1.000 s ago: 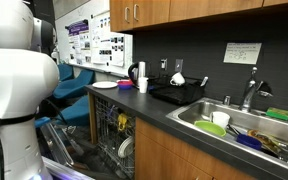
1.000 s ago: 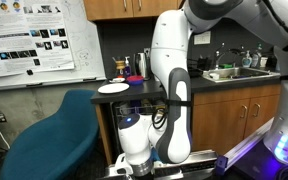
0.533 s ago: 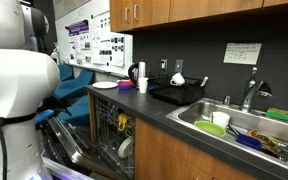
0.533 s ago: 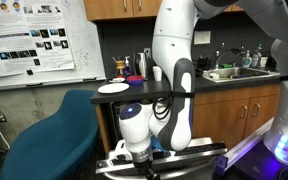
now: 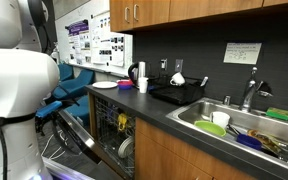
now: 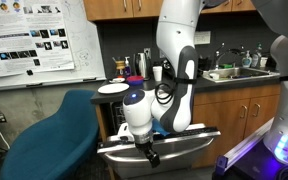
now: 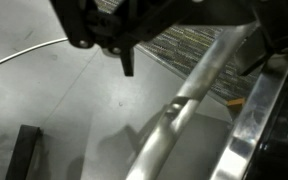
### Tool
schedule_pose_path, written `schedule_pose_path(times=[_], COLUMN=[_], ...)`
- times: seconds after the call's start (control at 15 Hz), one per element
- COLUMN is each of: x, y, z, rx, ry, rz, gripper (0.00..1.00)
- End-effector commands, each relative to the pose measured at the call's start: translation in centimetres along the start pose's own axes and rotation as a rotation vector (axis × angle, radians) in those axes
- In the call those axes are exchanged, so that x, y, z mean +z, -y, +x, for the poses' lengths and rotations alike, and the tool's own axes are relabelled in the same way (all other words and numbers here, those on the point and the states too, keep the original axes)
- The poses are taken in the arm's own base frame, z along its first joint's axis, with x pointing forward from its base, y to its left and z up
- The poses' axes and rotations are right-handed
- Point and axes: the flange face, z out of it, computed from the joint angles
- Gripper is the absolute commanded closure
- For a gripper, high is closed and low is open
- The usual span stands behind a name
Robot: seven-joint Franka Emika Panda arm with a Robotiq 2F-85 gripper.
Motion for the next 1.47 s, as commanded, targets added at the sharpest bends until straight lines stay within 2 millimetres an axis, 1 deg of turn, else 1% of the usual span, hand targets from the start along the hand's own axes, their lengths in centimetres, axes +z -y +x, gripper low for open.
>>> schedule_pose_path(times=[0.0, 0.13, 0.27, 0.47, 0.6, 0.8, 1.07, 1.13, 1.4], x=[0.8, 0.6, 0.9, 0.6, 0.8, -0.5, -1.3, -1.9, -5.9], y=[-0.5, -1.5, -3.3, -5.2, -5.6, -5.7, -4.8, -4.7, -5.3], z=[-3.1, -3.8, -4.9, -5.6, -6.1, -6.3, -6.8, -6.7, -6.3], rx=[0.035, 0.055, 0.077, 0.097, 0.106, 0.122, 0.137, 0.138, 0.182], ry=[0.069, 0.08, 0.102, 0.116, 0.129, 0.126, 0.155, 0.155, 0.096], rz=[-0.012, -0.041, -0.092, -0.152, -0.152, -0.125, -0.123, -0.136, -0.289], gripper=[0.0, 0.0, 0.0, 0.0, 0.0, 0.0, 0.0, 0.0, 0.0])
